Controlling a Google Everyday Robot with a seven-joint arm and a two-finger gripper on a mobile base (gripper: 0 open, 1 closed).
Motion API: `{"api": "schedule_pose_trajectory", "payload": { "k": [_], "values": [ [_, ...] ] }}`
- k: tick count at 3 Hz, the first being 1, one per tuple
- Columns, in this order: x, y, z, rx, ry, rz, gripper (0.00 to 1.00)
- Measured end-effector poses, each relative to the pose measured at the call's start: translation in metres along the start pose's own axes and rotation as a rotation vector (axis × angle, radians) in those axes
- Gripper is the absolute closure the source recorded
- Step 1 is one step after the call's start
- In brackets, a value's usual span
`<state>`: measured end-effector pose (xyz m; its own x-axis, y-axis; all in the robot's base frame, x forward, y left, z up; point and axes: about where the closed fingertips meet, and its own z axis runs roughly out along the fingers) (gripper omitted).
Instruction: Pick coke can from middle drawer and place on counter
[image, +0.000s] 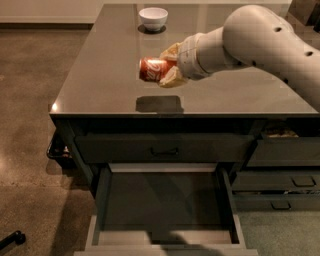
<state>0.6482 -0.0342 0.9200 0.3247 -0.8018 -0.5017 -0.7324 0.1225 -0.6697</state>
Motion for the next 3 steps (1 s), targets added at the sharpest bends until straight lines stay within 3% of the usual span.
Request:
{"api": "schedule_pose_trajectory", "payload": {
  "k": [1, 2, 3],
  "values": [
    [0.001, 0.004, 0.008, -0.1, -0.025, 0.046, 1.0],
    [-0.008, 0.027, 0.011, -0.221, -0.14, 0.123, 1.0],
    [-0.022, 0.048, 0.017, -0.31, -0.235, 0.166, 1.0]
  ]
}}
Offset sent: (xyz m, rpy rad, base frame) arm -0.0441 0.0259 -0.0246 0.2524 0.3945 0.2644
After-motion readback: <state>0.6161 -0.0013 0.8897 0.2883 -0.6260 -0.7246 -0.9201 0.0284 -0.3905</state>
